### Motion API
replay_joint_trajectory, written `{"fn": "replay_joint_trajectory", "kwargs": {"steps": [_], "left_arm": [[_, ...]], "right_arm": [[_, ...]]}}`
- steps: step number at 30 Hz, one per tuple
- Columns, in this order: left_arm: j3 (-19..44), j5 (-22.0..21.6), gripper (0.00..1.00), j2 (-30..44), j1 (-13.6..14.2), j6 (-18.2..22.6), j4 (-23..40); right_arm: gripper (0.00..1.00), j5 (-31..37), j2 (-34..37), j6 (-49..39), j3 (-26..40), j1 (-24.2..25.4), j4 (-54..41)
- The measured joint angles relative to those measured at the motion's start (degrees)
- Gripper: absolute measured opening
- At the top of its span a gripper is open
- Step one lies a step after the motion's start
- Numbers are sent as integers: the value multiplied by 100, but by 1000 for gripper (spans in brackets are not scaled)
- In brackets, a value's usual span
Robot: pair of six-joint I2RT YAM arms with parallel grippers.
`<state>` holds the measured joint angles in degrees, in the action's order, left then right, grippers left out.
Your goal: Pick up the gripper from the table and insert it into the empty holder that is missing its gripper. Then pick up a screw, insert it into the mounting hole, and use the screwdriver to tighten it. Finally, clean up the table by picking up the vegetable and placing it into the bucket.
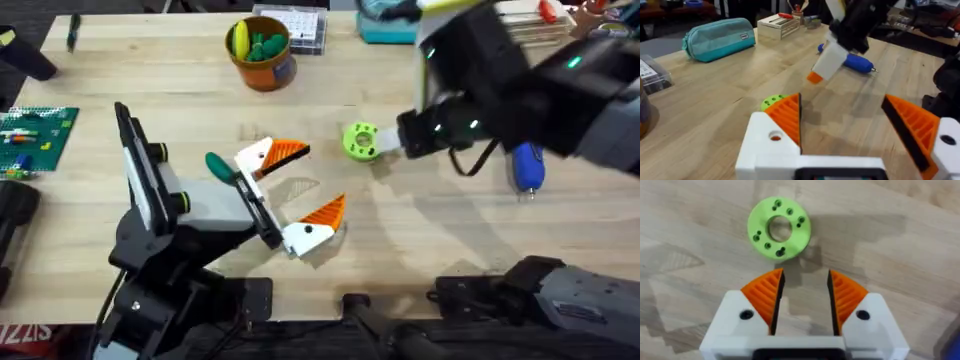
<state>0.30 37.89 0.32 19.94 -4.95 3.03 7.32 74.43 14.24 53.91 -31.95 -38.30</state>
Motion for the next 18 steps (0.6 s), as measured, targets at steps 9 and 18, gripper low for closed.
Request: {"fn": "replay_joint_trajectory", "kwargs": {"steps": [9, 18], "left_arm": [[0, 0, 985, 0, 0, 0, 0], [0, 0, 985, 0, 0, 0, 0]], "right_arm": [[539, 100, 345, 32, -322, -494, 771], [539, 131, 815, 32, -324, -500, 1018]]}}
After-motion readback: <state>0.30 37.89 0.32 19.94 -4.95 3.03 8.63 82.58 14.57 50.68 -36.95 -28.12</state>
